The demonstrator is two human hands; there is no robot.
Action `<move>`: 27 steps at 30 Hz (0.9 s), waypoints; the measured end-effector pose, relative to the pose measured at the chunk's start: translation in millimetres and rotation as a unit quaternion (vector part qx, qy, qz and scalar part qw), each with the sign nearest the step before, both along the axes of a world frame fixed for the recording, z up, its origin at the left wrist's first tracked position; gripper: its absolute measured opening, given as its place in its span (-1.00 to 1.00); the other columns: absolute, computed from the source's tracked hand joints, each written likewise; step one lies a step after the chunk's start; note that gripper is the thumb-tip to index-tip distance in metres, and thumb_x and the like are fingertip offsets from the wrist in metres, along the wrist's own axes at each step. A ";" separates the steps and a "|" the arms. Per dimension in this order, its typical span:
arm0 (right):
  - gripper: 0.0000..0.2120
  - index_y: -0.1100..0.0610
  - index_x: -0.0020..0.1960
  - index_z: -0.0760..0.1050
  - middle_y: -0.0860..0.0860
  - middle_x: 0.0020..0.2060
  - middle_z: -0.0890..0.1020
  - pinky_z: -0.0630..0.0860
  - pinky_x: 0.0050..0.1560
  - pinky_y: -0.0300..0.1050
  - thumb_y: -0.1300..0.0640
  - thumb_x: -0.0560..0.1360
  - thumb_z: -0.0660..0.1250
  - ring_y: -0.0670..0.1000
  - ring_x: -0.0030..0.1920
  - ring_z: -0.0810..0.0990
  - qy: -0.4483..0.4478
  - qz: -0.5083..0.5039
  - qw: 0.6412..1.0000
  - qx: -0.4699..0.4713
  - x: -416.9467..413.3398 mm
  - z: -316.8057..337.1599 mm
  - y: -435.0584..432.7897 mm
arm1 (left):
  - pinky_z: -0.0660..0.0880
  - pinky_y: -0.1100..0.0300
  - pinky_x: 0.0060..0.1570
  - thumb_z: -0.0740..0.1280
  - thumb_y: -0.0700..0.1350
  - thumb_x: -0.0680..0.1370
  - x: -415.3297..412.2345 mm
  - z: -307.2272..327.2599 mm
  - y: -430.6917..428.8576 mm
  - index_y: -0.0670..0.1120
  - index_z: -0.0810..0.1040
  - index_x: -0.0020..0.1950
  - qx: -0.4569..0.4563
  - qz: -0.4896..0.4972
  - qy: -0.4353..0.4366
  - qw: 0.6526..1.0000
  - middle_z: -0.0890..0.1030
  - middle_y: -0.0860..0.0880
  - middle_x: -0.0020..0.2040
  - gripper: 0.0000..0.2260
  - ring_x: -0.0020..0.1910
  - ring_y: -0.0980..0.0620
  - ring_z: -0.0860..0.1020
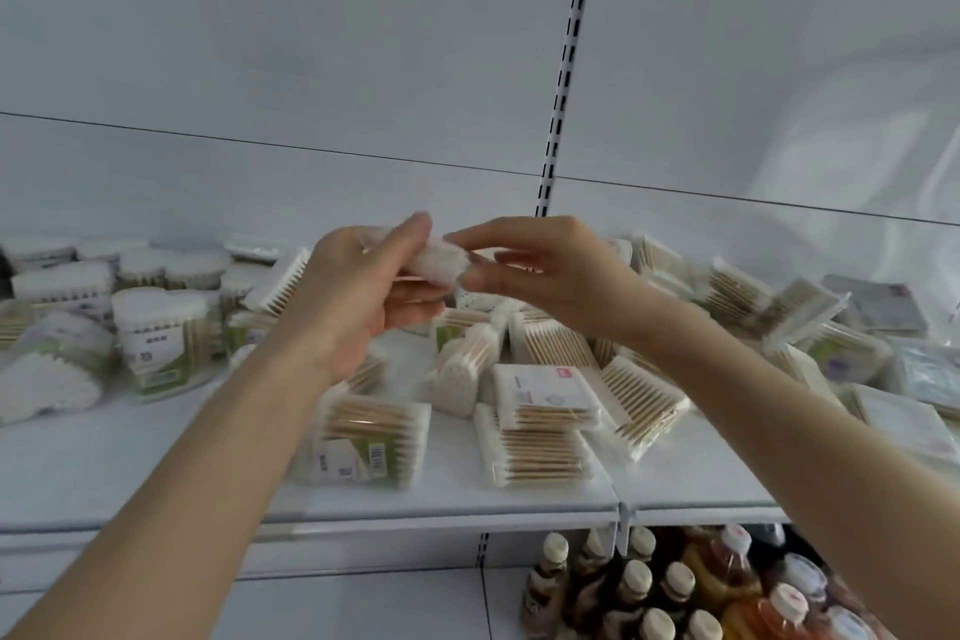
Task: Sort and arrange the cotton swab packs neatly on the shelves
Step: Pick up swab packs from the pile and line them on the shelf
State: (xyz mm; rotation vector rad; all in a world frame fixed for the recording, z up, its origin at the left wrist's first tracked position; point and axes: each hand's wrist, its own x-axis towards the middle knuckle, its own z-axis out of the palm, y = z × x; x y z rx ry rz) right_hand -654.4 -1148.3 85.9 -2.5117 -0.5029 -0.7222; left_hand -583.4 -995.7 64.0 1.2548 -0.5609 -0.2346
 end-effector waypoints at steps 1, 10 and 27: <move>-0.74 0.07 0.15 0.53 -0.18 -0.02 0.58 0.49 0.11 -0.27 0.15 0.46 0.38 -0.19 0.05 0.57 0.027 -0.014 1.000 0.005 2.2 -0.1 1.1 | 0.57 0.25 -0.41 0.30 -0.15 0.54 1.9 -0.3 2.8 -0.12 0.54 -0.23 -0.007 0.030 -0.008 1.000 0.63 -0.07 -0.39 -0.85 -0.44 0.08 0.62; -0.55 0.22 0.10 0.51 0.04 0.03 0.57 0.47 0.06 -0.15 -0.16 0.47 0.30 0.02 0.02 0.55 0.323 -0.360 0.852 -0.202 44.1 -24.9 -57.6 | 0.54 0.22 -0.39 0.29 -0.36 0.49 30.6 -18.1 63.6 -0.10 0.45 0.11 -0.039 0.188 -0.003 0.981 0.58 -0.05 -0.13 -0.75 -0.35 0.09 0.60; -0.96 0.15 -0.08 0.51 -0.01 -0.17 0.54 0.37 -0.12 -0.24 0.18 0.49 0.31 -0.02 -0.12 0.49 0.106 -0.294 0.949 -0.037 36.6 -8.1 -69.4 | 0.54 0.11 -0.20 0.26 -0.38 0.51 29.8 -25.9 38.3 -0.10 0.46 0.20 -0.040 0.109 0.003 0.993 0.60 0.00 -0.11 -0.68 -0.21 0.03 0.61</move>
